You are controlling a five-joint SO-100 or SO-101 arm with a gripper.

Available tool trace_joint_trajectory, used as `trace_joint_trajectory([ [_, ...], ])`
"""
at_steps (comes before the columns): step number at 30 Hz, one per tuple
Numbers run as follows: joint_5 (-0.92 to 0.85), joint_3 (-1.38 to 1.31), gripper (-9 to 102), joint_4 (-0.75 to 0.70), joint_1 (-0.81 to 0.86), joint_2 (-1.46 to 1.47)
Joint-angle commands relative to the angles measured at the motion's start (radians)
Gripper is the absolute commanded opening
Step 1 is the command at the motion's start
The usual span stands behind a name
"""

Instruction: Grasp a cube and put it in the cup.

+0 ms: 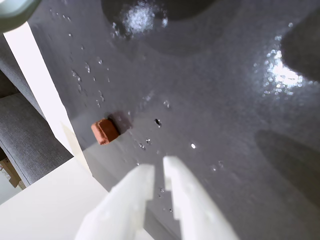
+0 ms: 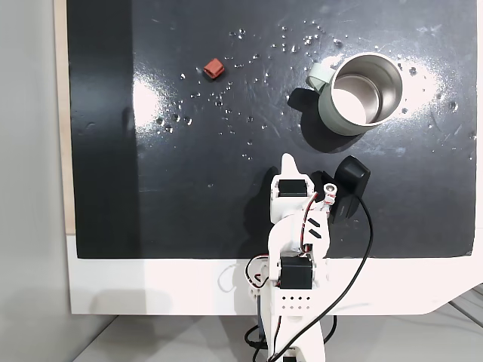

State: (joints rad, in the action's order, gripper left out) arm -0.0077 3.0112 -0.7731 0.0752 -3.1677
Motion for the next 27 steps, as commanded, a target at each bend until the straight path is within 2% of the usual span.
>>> trace_joint_trajectory([
  [1, -0.003, -0.006, 0, 0.029, -0.031, -0.011],
  [16, -0.002, -0.021, 0, -0.002, -0.031, -0.011],
  [22, -0.054, -0.156, 0, -0.086, -0.038, 0.011],
  [27, -0.054, -0.402, 0, -0.11, -0.075, 0.25],
])
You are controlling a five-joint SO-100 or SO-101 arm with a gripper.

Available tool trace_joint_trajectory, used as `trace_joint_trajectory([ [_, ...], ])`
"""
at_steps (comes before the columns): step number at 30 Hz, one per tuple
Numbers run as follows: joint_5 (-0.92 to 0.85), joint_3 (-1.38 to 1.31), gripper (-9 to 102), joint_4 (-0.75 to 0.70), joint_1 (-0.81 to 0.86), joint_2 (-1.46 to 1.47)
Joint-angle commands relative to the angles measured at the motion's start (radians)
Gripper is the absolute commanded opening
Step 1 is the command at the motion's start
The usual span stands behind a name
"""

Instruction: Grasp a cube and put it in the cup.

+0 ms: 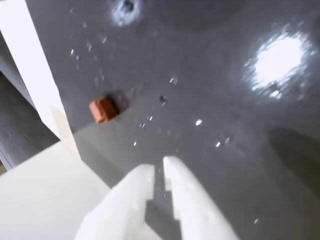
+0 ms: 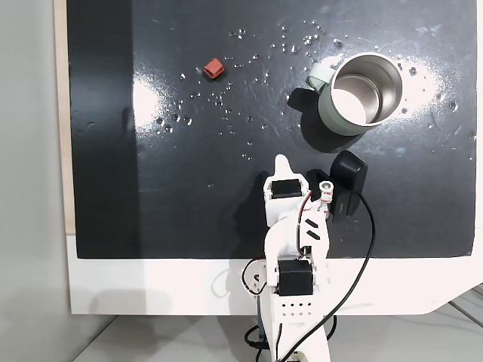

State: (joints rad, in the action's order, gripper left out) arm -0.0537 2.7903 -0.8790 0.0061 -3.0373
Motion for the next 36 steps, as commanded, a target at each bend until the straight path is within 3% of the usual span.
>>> trace_joint_trajectory([
  [1, -0.003, -0.242, 0, -0.006, -0.011, 0.189],
  [11, -0.017, -0.937, 0, -0.176, -0.035, 0.841],
  [24, -0.023, -1.591, 0, -0.399, -0.149, 1.43],
  [36, -0.017, -2.373, 0, -0.759, -0.201, 1.987],
])
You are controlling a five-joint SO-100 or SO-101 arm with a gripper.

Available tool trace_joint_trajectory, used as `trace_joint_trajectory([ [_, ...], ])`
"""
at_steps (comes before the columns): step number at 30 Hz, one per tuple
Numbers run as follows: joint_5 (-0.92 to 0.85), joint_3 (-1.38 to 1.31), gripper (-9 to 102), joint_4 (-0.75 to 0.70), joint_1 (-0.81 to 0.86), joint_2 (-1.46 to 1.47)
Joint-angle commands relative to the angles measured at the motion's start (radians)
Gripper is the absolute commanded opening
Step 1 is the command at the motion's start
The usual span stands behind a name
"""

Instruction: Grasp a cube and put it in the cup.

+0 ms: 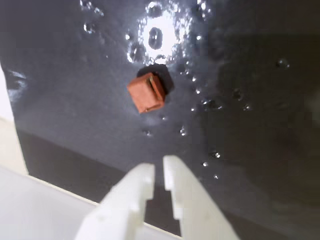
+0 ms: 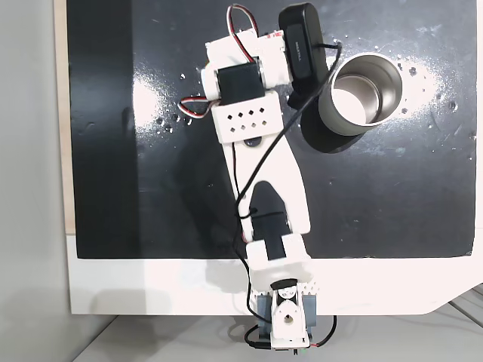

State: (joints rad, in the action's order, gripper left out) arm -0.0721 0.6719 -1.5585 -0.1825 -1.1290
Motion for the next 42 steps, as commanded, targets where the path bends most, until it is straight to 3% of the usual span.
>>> trace_joint_trajectory([
  [1, 0.0, -0.272, 0, -0.081, -0.015, 0.094],
  [15, -0.133, -0.627, 0, -0.17, -0.051, 0.41],
  [23, -0.172, -0.696, 2, -0.172, -0.061, 0.502],
  [27, -0.193, -0.696, 6, -0.17, -0.074, 0.509],
  [32, -0.198, -0.712, 22, -0.181, -0.089, 0.514],
  [42, -0.196, -0.712, 26, -0.202, -0.075, 0.575],
])
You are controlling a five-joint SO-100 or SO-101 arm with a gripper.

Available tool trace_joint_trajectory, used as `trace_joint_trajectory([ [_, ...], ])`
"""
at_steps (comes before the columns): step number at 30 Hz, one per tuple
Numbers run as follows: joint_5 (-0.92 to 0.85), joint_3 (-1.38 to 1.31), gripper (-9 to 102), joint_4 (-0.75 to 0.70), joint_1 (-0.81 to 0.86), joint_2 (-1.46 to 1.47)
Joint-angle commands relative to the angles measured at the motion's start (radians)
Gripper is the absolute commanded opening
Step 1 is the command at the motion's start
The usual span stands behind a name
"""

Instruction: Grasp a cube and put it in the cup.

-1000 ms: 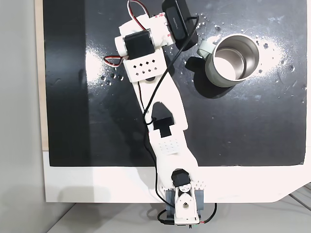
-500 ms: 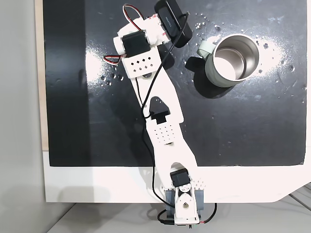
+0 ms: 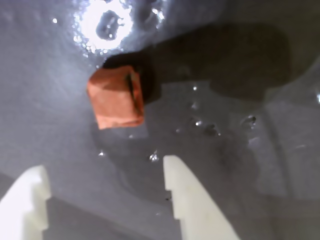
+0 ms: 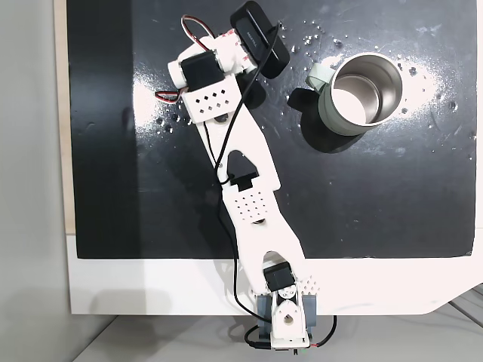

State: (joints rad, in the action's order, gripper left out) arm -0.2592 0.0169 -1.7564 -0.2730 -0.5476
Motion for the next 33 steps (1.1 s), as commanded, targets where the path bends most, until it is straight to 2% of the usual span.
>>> trace_joint_trajectory([
  [1, -0.008, -0.057, 26, -0.002, 0.02, 0.0],
  [25, -0.034, -0.057, 25, 0.138, 0.034, 0.146],
  [33, -0.038, -0.057, 15, 0.146, 0.034, 0.152],
])
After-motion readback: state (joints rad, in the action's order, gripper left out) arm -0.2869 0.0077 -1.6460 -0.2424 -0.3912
